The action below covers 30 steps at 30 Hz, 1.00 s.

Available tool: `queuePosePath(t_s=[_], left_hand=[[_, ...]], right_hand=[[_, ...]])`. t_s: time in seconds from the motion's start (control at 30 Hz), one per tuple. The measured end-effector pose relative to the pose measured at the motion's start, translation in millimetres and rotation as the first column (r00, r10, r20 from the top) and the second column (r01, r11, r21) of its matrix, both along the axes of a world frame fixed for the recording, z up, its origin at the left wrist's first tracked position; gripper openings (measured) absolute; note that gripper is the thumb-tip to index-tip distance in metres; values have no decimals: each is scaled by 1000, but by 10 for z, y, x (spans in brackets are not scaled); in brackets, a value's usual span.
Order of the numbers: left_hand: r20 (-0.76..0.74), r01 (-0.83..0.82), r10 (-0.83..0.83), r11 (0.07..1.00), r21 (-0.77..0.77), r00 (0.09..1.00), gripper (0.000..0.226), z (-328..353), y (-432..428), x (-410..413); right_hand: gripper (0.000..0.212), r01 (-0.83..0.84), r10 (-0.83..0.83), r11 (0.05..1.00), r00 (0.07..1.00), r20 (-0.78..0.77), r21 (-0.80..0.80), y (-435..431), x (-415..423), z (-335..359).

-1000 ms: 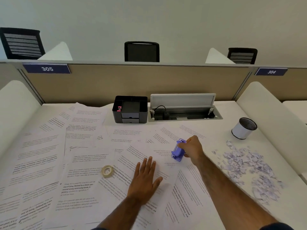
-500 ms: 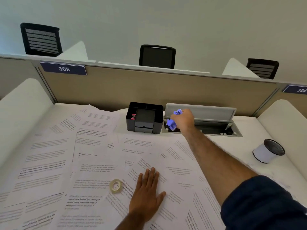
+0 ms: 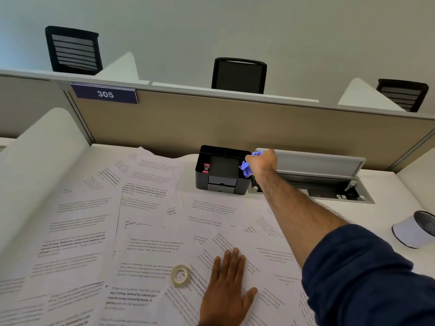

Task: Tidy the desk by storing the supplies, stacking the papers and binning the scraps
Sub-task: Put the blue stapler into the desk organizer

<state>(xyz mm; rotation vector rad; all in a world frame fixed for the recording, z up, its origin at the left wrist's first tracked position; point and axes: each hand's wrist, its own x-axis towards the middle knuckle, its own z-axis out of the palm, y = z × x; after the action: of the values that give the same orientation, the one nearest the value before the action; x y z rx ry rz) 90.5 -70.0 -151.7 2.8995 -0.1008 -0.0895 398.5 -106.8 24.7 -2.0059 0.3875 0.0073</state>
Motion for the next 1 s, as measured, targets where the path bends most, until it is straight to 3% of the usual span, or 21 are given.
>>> queuePosePath(t_s=[0.3,0.63,0.8,1.0], left_hand=[[27,0,1,1000,-6,1000,80,1,4,41],[-33,7,-7,1000,-22,999,80,43,11,31],[-36,-3,2,1000,-19,999,80,8,8,2],[-91,-25,20,999,-49,996,80,72,-17,-2]], right_hand=[[53,-68,48,950,996,-73,-305,174,24,-227],[57,-115,111,875,993,-36,-471,189,-29,-409],[44,-157,165,868,986,-25,-472,94,-108,-420],[11,-214,230,870,973,-18,-444,-223,-396,-457]])
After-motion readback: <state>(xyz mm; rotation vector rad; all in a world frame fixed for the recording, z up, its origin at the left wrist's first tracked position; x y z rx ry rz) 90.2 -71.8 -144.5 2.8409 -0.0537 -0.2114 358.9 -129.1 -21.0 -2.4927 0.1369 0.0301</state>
